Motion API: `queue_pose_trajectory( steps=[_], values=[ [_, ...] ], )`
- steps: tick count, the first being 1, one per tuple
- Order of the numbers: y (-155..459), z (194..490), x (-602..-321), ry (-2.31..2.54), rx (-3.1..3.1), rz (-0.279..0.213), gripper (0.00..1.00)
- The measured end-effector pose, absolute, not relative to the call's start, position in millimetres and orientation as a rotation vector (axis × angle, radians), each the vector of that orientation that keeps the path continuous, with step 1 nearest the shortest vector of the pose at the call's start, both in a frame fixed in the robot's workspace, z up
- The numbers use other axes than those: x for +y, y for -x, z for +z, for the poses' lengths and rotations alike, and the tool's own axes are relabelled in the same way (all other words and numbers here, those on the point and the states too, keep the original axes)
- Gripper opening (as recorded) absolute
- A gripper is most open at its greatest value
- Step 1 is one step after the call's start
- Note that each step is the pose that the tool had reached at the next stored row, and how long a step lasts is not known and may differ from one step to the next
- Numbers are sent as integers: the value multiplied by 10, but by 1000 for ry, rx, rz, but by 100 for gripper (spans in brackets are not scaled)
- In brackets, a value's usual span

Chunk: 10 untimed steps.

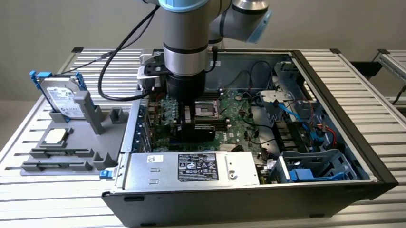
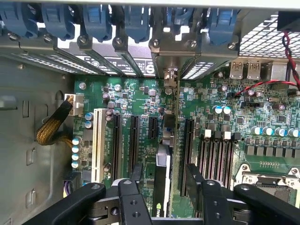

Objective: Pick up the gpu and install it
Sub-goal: 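Press down on the gpu until it lock into place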

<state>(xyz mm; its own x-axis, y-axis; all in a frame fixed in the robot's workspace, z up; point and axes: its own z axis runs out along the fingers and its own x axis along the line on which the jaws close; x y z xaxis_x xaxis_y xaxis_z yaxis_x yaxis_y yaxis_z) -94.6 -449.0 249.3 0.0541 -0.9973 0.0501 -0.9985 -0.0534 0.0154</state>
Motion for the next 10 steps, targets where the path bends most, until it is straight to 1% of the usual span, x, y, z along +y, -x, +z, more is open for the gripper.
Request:
queue_pose_trajectory(
  steps=[3, 10],
  values=[
    [946, 2516, -4491, -2247, -2129, 40, 49],
    [946, 2703, -4491, -2247, -2128, 39, 49]
  ],
)
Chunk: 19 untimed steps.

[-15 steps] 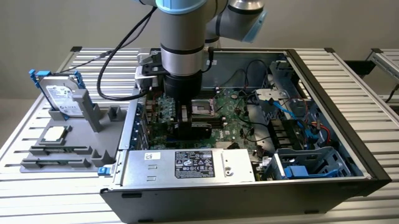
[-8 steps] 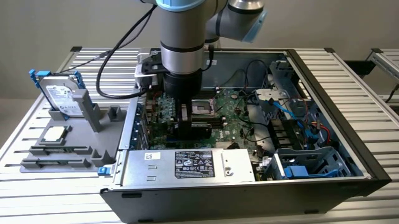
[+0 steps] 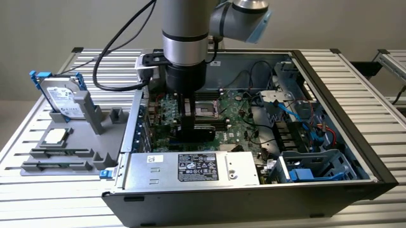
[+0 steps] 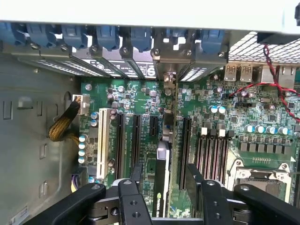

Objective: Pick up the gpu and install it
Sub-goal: 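Press down on the gpu until it lock into place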

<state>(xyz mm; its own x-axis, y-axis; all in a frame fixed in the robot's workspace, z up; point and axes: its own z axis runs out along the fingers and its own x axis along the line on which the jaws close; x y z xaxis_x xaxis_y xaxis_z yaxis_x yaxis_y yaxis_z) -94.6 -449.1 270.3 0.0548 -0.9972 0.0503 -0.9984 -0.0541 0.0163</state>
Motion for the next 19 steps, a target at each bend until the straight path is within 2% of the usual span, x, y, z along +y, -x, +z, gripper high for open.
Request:
queue_pose_trajectory(
  steps=[8, 10, 11, 12, 16, 19],
  values=[
    [946, 2976, -4491, -2247, -2127, 38, 49],
    [946, 3030, -4491, -2247, -2126, 37, 47],
    [946, 3052, -4491, -2247, -2126, 37, 40],
    [946, 3070, -4491, -2247, -2126, 37, 40],
    [946, 3092, -4491, -2247, -2126, 37, 16],
    [946, 3093, -4491, -2247, -2126, 37, 11]
  ],
)
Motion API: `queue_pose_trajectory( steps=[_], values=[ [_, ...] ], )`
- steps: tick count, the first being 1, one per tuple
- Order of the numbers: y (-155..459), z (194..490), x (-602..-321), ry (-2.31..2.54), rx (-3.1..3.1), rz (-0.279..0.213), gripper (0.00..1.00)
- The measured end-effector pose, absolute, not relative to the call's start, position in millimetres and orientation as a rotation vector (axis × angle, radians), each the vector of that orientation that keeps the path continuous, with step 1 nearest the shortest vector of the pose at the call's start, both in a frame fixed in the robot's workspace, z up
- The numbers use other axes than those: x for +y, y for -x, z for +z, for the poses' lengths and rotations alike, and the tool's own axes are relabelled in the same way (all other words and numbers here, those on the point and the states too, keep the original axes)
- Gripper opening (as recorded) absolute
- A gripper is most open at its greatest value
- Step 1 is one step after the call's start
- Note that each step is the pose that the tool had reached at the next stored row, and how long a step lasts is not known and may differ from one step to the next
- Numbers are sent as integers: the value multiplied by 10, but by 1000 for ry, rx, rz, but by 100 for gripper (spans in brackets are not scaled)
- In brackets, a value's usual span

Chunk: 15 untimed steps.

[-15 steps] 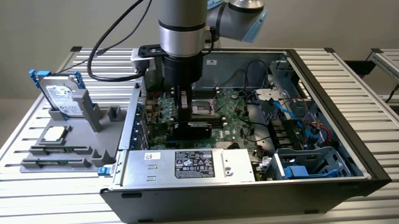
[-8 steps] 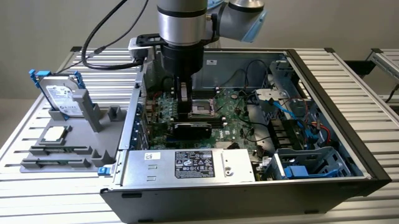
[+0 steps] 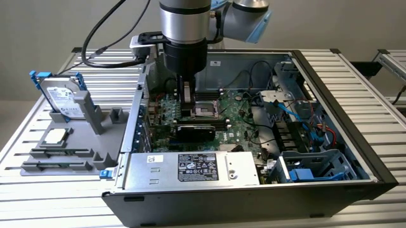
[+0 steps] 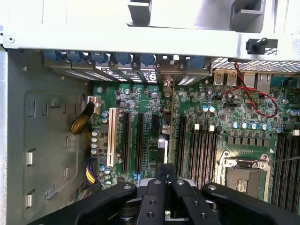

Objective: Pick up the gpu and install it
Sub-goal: 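Press down on the gpu until it lock into place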

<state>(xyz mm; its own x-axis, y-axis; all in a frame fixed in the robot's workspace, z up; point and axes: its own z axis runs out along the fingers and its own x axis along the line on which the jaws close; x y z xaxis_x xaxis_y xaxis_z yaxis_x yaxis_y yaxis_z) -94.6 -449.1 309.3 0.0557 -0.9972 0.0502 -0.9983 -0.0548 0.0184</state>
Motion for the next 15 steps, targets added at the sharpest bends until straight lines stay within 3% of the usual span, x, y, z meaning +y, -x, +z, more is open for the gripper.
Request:
queue_pose_trajectory(
  steps=[15],
  values=[
    [946, 3093, -4491, -2247, -2126, 37, 11]
  ],
)
